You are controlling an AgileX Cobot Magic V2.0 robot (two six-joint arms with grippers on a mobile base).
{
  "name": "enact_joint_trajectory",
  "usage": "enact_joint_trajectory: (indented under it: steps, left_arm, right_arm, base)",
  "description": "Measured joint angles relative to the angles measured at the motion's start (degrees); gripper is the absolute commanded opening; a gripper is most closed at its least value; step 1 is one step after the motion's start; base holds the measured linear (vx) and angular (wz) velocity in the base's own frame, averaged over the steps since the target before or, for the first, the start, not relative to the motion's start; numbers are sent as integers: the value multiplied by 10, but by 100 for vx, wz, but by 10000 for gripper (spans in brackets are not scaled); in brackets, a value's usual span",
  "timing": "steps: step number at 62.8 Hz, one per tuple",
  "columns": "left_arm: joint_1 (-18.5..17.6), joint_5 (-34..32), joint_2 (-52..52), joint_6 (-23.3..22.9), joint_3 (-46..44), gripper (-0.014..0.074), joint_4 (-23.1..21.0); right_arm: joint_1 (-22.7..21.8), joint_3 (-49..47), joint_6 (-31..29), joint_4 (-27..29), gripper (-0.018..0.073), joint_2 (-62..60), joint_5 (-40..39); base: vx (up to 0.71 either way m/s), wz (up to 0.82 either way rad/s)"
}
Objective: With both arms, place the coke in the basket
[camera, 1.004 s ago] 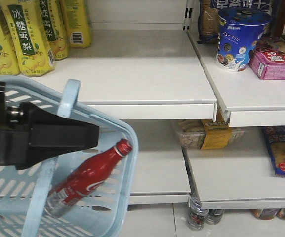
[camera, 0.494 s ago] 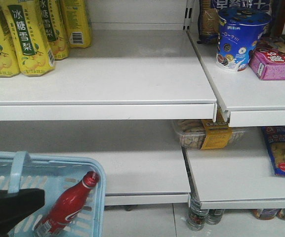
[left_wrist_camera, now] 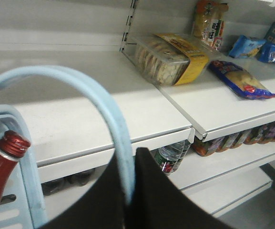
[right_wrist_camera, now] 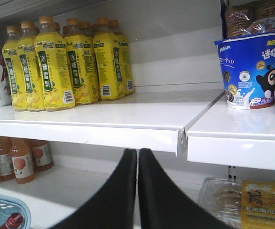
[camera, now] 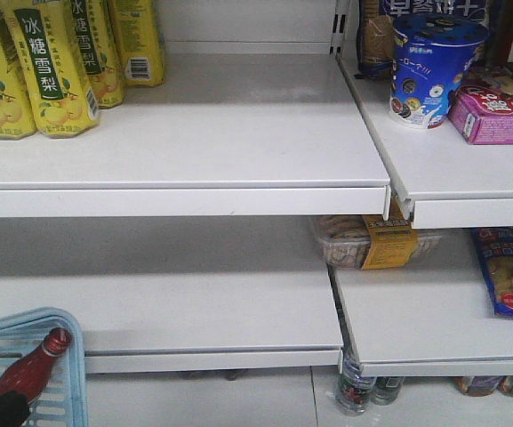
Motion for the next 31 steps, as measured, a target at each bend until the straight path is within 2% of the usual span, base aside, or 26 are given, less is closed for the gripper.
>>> enact_joint_trajectory:
  steps: [8,19,24,31]
  left_arm:
    - [0,-21,-32,-45,47,-6,31]
    - [0,-20,-69,-138,67,-6,115]
    - [0,-16,-87,-149,67,-6,155]
    - [0,-7,-113,-151,67,-6,181]
  right_arm:
    - [0,0,0,0,-5,0,0]
    - [0,0,0,0,-5,0,0]
    - [0,0,0,0,-5,0,0]
    - [0,0,0,0,-5,0,0]
  base:
    - [0,0]
    - [0,0]
    - [0,0]
    - [0,0]
